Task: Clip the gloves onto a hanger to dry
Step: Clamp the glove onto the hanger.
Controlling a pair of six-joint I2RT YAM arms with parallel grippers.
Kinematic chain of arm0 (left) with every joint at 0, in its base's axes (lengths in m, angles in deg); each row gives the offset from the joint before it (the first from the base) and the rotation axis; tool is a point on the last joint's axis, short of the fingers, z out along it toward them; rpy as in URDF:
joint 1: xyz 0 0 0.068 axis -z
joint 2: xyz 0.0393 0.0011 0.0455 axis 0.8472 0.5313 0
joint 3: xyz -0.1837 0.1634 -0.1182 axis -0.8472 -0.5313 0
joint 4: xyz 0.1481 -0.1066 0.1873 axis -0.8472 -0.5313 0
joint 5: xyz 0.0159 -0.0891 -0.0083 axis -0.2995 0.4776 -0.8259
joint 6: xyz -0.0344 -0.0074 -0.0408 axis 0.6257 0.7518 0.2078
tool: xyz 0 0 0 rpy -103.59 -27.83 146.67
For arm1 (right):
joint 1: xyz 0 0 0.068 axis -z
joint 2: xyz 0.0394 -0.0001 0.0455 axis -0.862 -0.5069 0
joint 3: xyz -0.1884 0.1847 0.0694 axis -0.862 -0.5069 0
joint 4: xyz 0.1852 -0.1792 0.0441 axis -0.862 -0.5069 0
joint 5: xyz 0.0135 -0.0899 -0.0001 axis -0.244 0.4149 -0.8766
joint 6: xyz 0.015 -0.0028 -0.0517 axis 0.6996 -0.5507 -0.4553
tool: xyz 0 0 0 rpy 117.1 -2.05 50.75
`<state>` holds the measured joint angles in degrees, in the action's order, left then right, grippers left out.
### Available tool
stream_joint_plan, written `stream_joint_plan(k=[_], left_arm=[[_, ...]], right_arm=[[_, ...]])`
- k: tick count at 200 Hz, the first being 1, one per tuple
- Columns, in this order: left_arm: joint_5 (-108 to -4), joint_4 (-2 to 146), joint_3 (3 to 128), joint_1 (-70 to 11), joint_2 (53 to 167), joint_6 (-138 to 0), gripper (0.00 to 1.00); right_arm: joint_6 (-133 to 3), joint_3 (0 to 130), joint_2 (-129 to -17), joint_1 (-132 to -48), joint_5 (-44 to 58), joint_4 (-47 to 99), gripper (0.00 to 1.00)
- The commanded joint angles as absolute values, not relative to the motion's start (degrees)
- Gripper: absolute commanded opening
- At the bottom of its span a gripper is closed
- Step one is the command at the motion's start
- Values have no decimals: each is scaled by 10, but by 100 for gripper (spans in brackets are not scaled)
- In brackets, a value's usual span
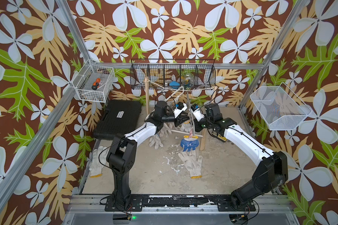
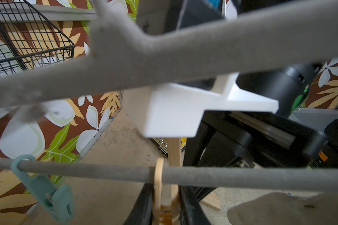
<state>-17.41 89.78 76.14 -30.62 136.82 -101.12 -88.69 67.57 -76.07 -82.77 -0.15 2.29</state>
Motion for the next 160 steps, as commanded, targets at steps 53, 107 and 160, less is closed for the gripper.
stream_joint_plan(k=[53,107,160], left_arm=[[-165,899,763,-314,1367,-1015,21],[-126,905,763,-315,1367,-995,21],[-110,896,764,-317,1370,-994,21]], right_arm=[[-947,682,-762,-825,-78,-14,0],[-952,676,-763,-824,-68,1,0],[-946,670,-755,-822,-88,24,0]])
